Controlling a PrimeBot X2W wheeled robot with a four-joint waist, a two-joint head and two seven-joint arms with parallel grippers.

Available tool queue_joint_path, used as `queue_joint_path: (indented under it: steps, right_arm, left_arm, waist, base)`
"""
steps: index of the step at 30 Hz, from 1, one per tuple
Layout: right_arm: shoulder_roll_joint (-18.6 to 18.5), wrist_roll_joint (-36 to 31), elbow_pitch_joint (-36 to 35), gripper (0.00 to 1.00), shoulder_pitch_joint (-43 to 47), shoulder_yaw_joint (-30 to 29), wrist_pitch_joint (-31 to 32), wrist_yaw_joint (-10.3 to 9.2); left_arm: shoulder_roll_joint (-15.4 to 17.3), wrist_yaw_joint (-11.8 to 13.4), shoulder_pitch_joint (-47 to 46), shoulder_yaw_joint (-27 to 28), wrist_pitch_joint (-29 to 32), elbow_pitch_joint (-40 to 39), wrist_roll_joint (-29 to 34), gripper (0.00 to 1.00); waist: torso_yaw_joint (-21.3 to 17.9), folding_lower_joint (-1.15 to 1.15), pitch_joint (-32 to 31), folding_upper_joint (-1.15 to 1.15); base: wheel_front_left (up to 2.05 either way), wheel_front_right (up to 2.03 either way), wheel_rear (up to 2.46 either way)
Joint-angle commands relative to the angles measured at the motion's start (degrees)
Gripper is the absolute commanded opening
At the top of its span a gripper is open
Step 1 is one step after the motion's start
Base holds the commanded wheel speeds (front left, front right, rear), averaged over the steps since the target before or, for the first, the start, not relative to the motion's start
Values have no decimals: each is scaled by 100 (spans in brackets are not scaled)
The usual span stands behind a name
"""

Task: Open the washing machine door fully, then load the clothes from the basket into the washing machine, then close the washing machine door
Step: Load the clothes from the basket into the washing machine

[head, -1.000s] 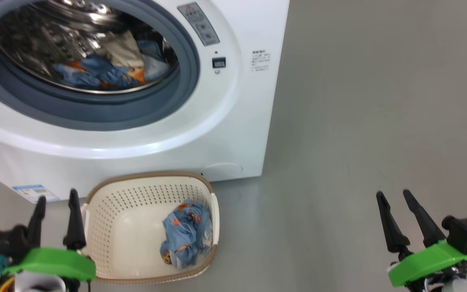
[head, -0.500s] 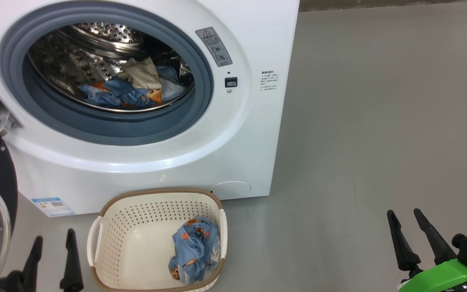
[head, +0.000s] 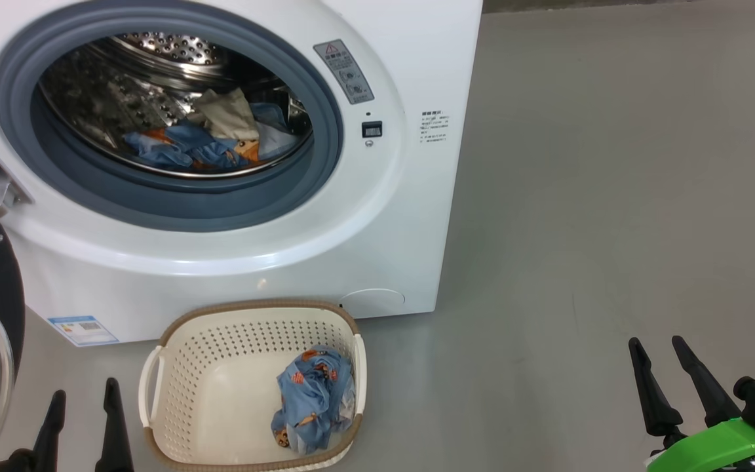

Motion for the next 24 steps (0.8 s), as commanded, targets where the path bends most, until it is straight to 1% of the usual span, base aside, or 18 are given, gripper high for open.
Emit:
queue_joint_path:
  steps: [1,10,16,24]
  right_arm:
    - [-98,61,-157,100,-77,122,-29,9]
    - [8,10,-214,100,-291,124,-29,9]
    - [143,-35,-258,100,-575,134,-29,9]
    - [304,-134,-344,100,-1041,136,-29,9]
  left_arm:
    - [44,-9,-169,217,-36,-156,48,100]
    - [13,-9,-410,35,-36,117,-36,100]
    - [-4,-9,-771,-246,-36,513,-171,100]
    - [144,-9,-1542,-676,-36,1162,-356,100]
  waist:
    - [-4,0,42,0]
    - [-38,0,378,0]
    - [-68,0,848,0]
    - [-96,0,1584,0]
  base:
    - [0,0,0]
    - [0,0,0]
    - [0,0,0]
    - [0,0,0]
